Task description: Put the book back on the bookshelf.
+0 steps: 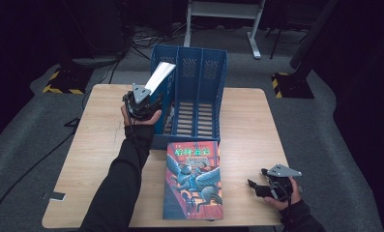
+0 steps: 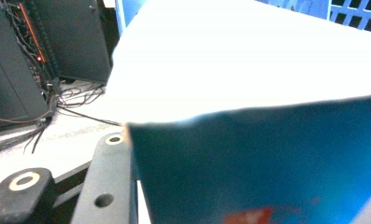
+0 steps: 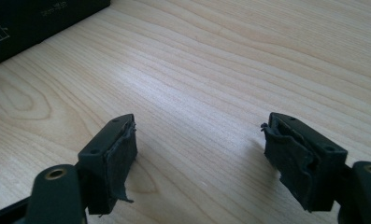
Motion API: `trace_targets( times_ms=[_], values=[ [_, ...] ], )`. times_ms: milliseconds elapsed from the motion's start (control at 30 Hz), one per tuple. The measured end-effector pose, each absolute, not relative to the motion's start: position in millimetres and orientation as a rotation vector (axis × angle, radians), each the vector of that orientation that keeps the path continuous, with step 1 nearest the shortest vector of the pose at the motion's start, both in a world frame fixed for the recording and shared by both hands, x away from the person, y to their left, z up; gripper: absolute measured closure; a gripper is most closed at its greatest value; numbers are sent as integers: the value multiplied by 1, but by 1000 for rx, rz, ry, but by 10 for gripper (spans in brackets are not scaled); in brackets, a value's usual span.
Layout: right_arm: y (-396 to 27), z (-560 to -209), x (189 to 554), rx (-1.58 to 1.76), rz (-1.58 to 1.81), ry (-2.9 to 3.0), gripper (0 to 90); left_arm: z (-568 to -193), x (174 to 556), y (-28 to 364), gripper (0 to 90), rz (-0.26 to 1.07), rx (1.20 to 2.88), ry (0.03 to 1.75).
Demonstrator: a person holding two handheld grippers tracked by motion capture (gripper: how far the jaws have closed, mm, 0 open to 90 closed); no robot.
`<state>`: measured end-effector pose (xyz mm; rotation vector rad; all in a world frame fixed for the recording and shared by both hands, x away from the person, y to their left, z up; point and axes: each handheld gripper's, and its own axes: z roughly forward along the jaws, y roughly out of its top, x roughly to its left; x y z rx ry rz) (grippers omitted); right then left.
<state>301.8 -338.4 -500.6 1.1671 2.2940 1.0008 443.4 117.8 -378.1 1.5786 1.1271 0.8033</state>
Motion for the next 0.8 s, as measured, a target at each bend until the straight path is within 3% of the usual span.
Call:
trace_targets(
  times_ms=[800],
  values=[
    [-338,-501,302,1168,1001,2294,252,-394,419,138,484,734,1681,1014]
  ],
)
